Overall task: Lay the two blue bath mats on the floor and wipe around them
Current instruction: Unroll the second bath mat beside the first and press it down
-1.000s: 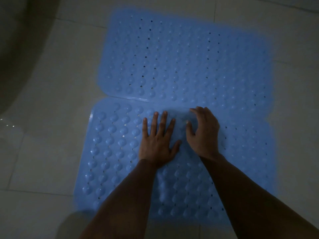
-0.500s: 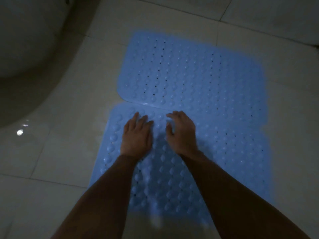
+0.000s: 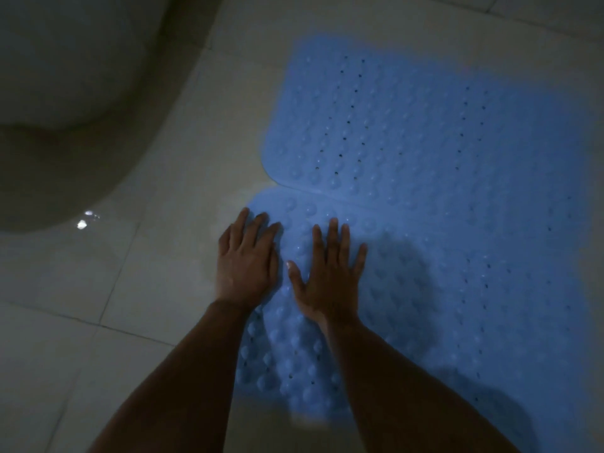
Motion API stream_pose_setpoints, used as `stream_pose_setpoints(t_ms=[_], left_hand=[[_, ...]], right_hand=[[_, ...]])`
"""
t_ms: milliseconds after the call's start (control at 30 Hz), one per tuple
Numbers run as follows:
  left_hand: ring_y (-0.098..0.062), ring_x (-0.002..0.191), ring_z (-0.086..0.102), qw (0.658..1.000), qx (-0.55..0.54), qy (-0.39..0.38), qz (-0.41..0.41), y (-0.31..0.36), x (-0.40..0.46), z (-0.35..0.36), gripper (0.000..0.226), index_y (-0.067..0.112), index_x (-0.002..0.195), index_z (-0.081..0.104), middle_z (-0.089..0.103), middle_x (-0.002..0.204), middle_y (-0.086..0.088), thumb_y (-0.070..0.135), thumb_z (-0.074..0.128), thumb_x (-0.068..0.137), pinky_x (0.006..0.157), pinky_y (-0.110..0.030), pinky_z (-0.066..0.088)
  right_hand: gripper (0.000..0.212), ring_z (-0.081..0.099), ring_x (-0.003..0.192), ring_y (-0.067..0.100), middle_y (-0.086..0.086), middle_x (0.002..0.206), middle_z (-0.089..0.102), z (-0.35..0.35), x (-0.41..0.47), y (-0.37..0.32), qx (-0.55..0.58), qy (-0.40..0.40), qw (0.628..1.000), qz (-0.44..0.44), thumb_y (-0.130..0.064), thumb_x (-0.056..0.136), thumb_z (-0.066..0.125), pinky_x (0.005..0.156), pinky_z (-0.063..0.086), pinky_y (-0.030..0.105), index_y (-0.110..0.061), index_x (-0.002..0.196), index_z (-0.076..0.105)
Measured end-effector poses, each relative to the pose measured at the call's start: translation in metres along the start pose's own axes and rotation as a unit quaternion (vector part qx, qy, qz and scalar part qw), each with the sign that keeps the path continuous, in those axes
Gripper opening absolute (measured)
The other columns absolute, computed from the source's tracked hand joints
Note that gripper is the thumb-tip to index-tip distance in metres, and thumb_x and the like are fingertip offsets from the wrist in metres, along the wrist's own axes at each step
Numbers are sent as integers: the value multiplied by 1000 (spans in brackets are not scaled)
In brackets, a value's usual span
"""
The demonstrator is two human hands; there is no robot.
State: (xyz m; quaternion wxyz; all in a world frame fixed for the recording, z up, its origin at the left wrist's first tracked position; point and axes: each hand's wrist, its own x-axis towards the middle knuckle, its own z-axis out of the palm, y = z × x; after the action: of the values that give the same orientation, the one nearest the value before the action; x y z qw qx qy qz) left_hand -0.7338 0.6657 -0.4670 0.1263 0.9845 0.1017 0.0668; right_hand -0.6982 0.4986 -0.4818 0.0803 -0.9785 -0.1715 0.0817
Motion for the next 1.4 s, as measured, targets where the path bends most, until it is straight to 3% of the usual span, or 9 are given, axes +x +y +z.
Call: stream_pose_setpoints(t_ms=[433, 667, 767, 867, 967, 1067, 1133, 1400], left_hand=[[-39, 148, 39, 999, 19, -9, -29, -18, -2, -7, 47, 15, 137, 64, 56, 149, -13, 33, 40, 101, 113, -59, 38], [-36, 152, 34, 998, 27, -43, -27, -12, -15, -12, 51, 19, 141, 61, 51, 154, -10, 37, 40, 98, 119, -56, 32], [-35, 153, 32, 998, 21, -48, -18, -7, -15, -16, 50, 21, 141, 61, 50, 156, -8, 39, 39, 100, 121, -56, 30], [-36, 152, 34, 998, 26, -55, 21, -4, -9, -16, 51, 20, 141, 62, 51, 155, -9, 39, 38, 101, 119, -58, 35], [-36, 157, 23, 995, 22, -87, 37, 11, 2, -2, 57, 20, 150, 53, 40, 163, -11, 47, 34, 104, 122, -60, 29], [-35, 160, 0, 993, 28, -115, 16, 32, 10, 20, 73, 23, 162, 30, 15, 172, -11, 65, 26, 103, 127, -61, 10], [-34, 160, -5, 993, 51, -108, 2, 38, 8, 26, 78, 25, 165, 20, 6, 174, -9, 70, 25, 101, 126, -62, 6], [-31, 161, -1, 994, 37, -103, -4, 41, 7, 29, 72, 24, 164, 25, 8, 174, -8, 62, 31, 103, 125, -61, 11]], right_hand=[[81, 8, 159, 33, 14, 172, 12, 1, 8, -3, -10, 31, 999, -3, -65, 96, 40, 122, 9, 67, -18, 161, 29], [82, 13, 159, 32, 12, 171, 15, 4, 7, -2, 3, 47, 999, -6, -70, 95, 39, 124, 8, 65, -20, 160, 33], [75, 25, 156, 31, 11, 168, 29, 4, 8, -4, 41, 73, 997, 1, -68, 95, 42, 123, 13, 63, -22, 155, 44], [56, 52, 138, 29, 7, 149, 54, -13, 22, 3, 86, 120, 989, -8, -56, 94, 49, 112, 32, 59, -25, 140, 58], [51, 58, 126, 22, 1, 138, 58, -39, 38, 23, 97, 133, 985, -51, -45, 90, 53, 104, 38, 51, -26, 137, 58], [45, 59, 126, 24, 2, 135, 60, -49, 53, 40, 122, 160, 977, -71, -39, 88, 57, 103, 41, 51, -25, 130, 63], [43, 58, 126, 26, 3, 135, 61, -47, 58, 46, 134, 160, 975, -76, -36, 87, 59, 103, 43, 52, -24, 128, 65], [37, 58, 128, 30, 8, 132, 62, -35, 63, 63, 133, 134, 978, -90, -32, 87, 63, 103, 44, 58, -21, 121, 69]])
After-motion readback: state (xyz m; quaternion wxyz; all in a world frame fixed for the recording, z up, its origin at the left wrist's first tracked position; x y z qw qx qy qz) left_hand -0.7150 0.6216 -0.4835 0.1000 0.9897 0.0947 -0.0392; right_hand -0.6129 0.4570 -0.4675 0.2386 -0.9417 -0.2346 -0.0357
